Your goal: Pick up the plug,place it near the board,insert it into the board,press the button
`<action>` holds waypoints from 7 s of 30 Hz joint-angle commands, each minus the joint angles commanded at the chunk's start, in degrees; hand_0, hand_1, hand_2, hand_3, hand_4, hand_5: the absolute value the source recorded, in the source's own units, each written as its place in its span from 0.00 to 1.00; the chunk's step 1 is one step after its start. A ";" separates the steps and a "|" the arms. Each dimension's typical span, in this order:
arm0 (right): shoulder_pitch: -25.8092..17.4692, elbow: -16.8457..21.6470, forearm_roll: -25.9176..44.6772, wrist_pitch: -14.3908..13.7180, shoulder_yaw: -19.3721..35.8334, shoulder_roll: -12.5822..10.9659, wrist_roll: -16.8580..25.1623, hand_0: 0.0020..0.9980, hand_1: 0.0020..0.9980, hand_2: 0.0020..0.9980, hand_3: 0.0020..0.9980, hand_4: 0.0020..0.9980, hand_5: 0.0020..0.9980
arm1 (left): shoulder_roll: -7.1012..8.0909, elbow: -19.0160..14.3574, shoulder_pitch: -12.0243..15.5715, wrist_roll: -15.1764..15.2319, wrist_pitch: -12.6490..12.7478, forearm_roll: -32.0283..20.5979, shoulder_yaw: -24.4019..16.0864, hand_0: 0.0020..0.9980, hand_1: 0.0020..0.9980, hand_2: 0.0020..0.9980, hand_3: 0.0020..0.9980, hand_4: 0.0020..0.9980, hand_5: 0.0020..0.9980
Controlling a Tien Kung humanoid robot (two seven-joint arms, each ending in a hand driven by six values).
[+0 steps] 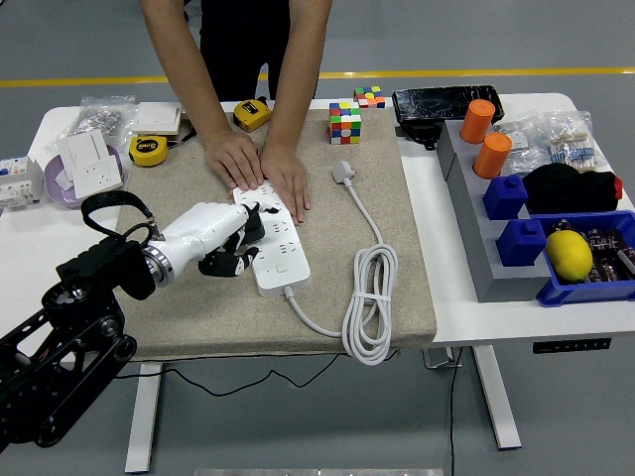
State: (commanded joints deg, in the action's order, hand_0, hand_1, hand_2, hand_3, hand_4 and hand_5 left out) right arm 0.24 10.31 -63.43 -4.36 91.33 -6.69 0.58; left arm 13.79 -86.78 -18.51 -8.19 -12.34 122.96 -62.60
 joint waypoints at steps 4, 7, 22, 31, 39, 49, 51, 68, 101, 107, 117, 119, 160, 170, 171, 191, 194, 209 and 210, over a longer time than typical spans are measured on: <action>0.11 0.00 -0.12 0.03 0.00 0.11 -0.04 0.91 0.84 0.79 0.79 1.00 1.00 | -2.74 4.05 -2.85 2.17 3.28 -5.53 -2.61 0.27 0.24 0.35 0.62 0.57 0.00; 0.25 0.00 -0.26 0.04 -0.06 0.15 -0.06 0.91 0.84 0.79 0.79 1.00 1.00 | -5.92 9.22 -5.86 3.27 5.16 -12.13 -4.45 0.61 0.77 0.66 0.61 0.74 0.08; 0.36 0.00 -0.74 0.06 -0.32 0.03 -0.33 0.91 0.84 0.79 0.79 1.00 1.00 | -11.30 31.24 -12.90 3.50 1.94 -31.14 -3.72 0.84 0.92 0.85 0.80 0.98 0.30; -0.01 0.00 -0.88 0.08 -0.17 -0.03 -0.29 0.91 0.84 0.79 0.79 1.00 1.00 | -9.88 33.52 -12.39 4.54 3.87 -14.12 -5.76 0.81 0.87 0.79 0.79 1.00 0.32; -0.06 0.00 -0.81 0.08 -0.07 -0.07 -0.24 0.91 0.84 0.79 0.79 1.00 1.00 | -8.59 32.66 -11.30 5.12 5.85 1.17 -5.62 0.72 0.75 0.70 0.69 1.00 0.31; -0.15 0.00 -0.74 0.06 -0.12 -0.04 -0.23 0.91 0.84 0.79 0.79 1.00 1.00 | -8.46 31.82 -10.42 6.72 9.33 2.92 -4.58 0.34 0.28 0.38 0.50 0.78 0.19; -0.13 0.00 -0.72 0.06 -0.13 -0.04 -0.22 0.91 0.84 0.79 0.79 1.00 1.00 | -8.47 31.76 -10.42 6.94 9.68 2.80 -4.53 0.34 0.28 0.38 0.50 0.78 0.19; 0.11 0.00 -0.39 0.00 -0.20 0.01 -0.18 0.91 0.84 0.79 0.79 1.00 1.00 | -8.35 30.94 -10.69 5.09 6.96 6.06 -4.34 0.26 0.15 0.29 0.45 0.77 0.24; -0.27 0.00 -0.41 -0.07 0.14 -0.04 -0.27 0.91 0.84 0.79 0.79 1.00 1.00 | -1.92 28.47 -7.75 5.89 6.44 7.04 -11.79 0.29 0.21 0.32 0.46 0.77 0.24; -0.22 0.00 -0.47 -0.03 0.11 -0.02 -0.24 0.91 0.84 0.79 0.79 1.00 1.00 | -2.45 28.37 -6.90 6.10 6.25 6.60 -9.38 0.33 0.33 0.42 0.51 0.80 0.24; -0.35 0.00 -0.49 -0.09 0.19 -0.06 -0.39 0.91 0.84 0.79 0.79 1.00 1.00 | -2.39 28.49 -6.70 6.14 4.46 4.99 -8.80 0.73 0.83 0.78 0.76 1.00 0.55; -0.38 0.00 -0.50 -0.08 0.23 -0.02 -0.40 0.91 0.84 0.79 0.79 1.00 1.00 | -2.25 28.30 -6.58 6.44 3.99 4.06 -8.97 0.73 0.83 0.78 0.76 1.00 0.55; 0.92 0.00 -2.81 0.28 1.32 1.44 -0.01 0.91 0.84 0.79 0.79 1.00 1.00 | -13.52 -0.82 22.23 7.00 6.49 -69.19 -35.20 0.87 0.90 0.86 0.85 1.00 1.00; 1.78 0.00 -3.53 0.59 0.29 1.81 -0.25 0.91 0.84 0.79 0.79 1.00 1.00 | -13.43 0.24 21.18 4.74 6.64 -45.22 -35.00 0.86 0.88 0.84 0.81 1.00 0.92; 1.82 0.00 -3.49 0.61 0.17 1.84 -0.27 0.91 0.84 0.79 0.79 1.00 1.00 | -13.47 0.32 21.11 4.65 6.65 -43.15 -34.83 0.86 0.88 0.84 0.81 1.00 0.92; 2.54 0.00 -3.32 0.47 -0.17 1.54 -0.56 0.90 0.84 0.79 0.79 1.00 1.00 | -13.44 1.17 19.73 4.85 7.06 -37.20 -33.39 0.85 0.86 0.82 0.80 1.00 0.91; 2.42 0.00 -3.55 0.43 0.06 1.45 -0.67 0.90 0.84 0.79 0.79 1.00 1.00 | -13.35 1.09 19.83 5.66 7.66 -37.01 -33.53 0.85 0.86 0.81 0.82 1.00 0.89; 1.89 0.00 -17.60 -7.27 5.74 1.08 -0.34 0.90 0.72 0.64 0.48 1.00 0.41 | -13.46 0.70 21.48 10.85 12.35 -39.95 -34.52 0.90 0.80 0.71 0.74 1.00 0.84; 1.90 0.00 -17.33 -8.56 5.57 1.02 -0.11 0.90 0.72 0.64 0.48 1.00 0.41 | -13.49 0.70 21.52 10.75 12.23 -39.94 -34.49 0.90 0.80 0.71 0.74 1.00 0.84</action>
State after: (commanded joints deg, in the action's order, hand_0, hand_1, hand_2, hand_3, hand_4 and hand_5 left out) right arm 2.14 10.31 -80.77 -12.93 96.90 -5.67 0.47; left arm 0.31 -86.08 3.01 2.56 -0.11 83.02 -97.09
